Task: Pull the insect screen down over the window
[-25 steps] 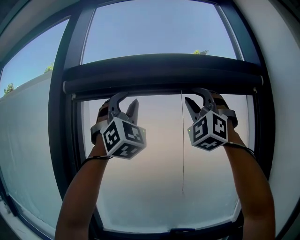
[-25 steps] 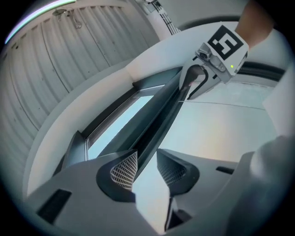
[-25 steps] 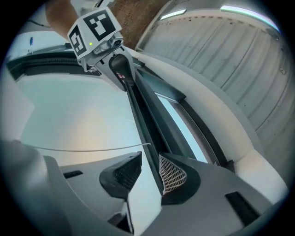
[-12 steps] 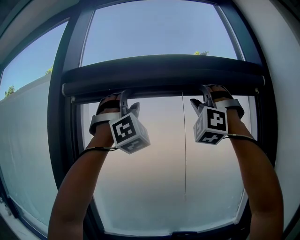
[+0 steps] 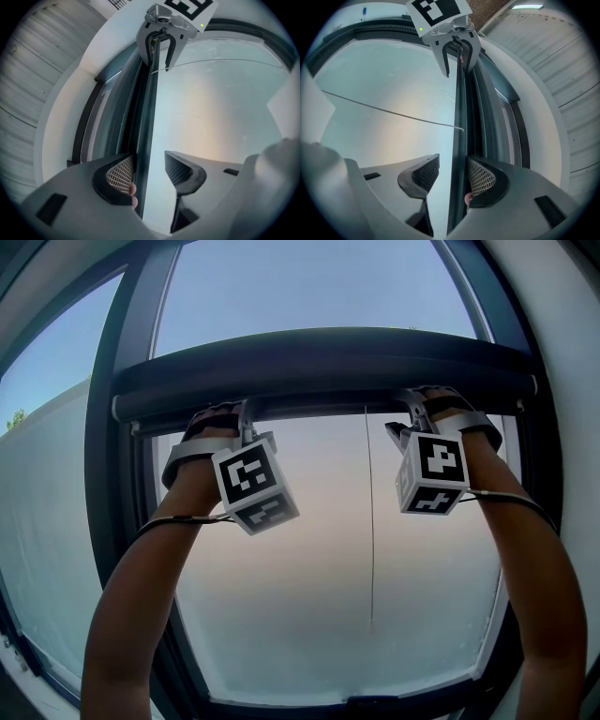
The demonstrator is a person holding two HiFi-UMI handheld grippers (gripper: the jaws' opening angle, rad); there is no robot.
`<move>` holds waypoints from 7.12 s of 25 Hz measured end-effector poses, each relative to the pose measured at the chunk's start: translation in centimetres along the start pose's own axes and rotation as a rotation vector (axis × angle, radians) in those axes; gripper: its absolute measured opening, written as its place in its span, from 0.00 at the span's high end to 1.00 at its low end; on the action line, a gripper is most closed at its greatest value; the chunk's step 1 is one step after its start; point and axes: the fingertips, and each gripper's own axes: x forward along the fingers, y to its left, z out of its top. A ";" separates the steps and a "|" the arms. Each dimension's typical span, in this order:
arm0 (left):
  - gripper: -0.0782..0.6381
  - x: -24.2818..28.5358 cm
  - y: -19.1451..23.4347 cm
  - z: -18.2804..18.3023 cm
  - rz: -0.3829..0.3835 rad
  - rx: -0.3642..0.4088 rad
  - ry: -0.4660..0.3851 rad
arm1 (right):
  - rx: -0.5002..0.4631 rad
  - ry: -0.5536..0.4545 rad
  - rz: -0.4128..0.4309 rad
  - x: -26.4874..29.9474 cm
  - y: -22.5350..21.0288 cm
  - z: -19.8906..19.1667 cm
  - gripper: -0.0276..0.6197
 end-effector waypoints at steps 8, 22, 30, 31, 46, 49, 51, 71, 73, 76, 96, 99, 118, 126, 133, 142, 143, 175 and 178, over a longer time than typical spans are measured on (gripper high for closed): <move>0.63 -0.3 -0.1 0.0 -0.052 -0.001 0.006 | 0.000 0.005 0.028 -0.3 0.2 0.0 0.70; 0.63 -0.9 -1.7 -0.2 -0.119 0.035 0.025 | 0.018 -0.010 0.120 -0.8 1.6 0.3 0.70; 0.63 -3.6 -5.3 -0.4 -0.233 0.078 0.004 | 0.024 -0.003 0.198 -3.3 5.1 1.0 0.70; 0.63 -3.9 -5.7 -0.4 -0.252 0.080 0.001 | 0.021 -0.001 0.211 -3.6 5.5 1.0 0.70; 0.63 -7.9 -11.6 -0.6 -0.380 -0.006 -0.139 | 0.018 0.034 0.329 -7.0 11.6 1.9 0.70; 0.63 -8.8 -12.7 -0.4 -0.413 -0.005 -0.155 | 0.027 0.032 0.355 -7.8 12.7 2.0 0.70; 0.63 -9.5 -13.7 -0.2 -0.428 -0.004 -0.166 | 0.034 0.030 0.367 -8.6 13.7 2.0 0.70; 0.63 -12.5 -19.6 -1.0 -0.512 -0.014 -0.035 | 0.080 -0.024 0.489 -12.0 19.4 3.4 0.69; 0.63 -13.3 -20.9 -1.1 -0.553 -0.006 -0.018 | 0.075 -0.032 0.509 -12.6 20.5 3.6 0.69; 0.63 -14.4 -22.6 -1.3 -0.589 0.017 0.000 | 0.084 -0.041 0.525 -13.7 22.3 4.0 0.69; 0.63 -17.4 -26.4 -1.6 -0.670 -0.023 0.027 | 0.111 -0.023 0.594 -16.3 26.0 4.9 0.69; 0.63 -17.4 -26.4 -1.6 -0.698 -0.057 0.022 | 0.120 -0.020 0.606 -16.2 26.0 4.9 0.69; 0.66 -17.3 -26.1 -1.4 -0.772 -0.122 0.002 | 0.164 -0.026 0.664 -16.1 25.6 5.1 0.69; 0.65 -16.0 -25.5 -1.3 -0.602 0.004 -0.002 | 0.154 -0.013 0.544 -15.1 24.9 4.7 0.69; 0.65 -16.5 -24.8 -1.4 -0.727 -0.097 -0.007 | 0.157 -0.005 0.599 -15.4 24.4 4.9 0.69; 0.65 -17.9 -25.4 -1.5 -0.837 -0.061 0.016 | 0.146 0.013 0.746 -16.8 24.6 5.6 0.69; 0.65 -18.2 -26.0 -1.5 -0.848 -0.053 0.018 | 0.144 0.010 0.761 -17.0 25.2 5.7 0.69; 0.66 -26.3 -39.2 -1.4 -1.079 -0.175 -0.001 | 0.276 -0.076 0.958 -24.8 38.4 7.5 0.69; 0.66 -27.5 -41.2 -1.7 -1.112 -0.150 -0.001 | 0.276 -0.080 0.993 -25.9 40.3 8.0 0.69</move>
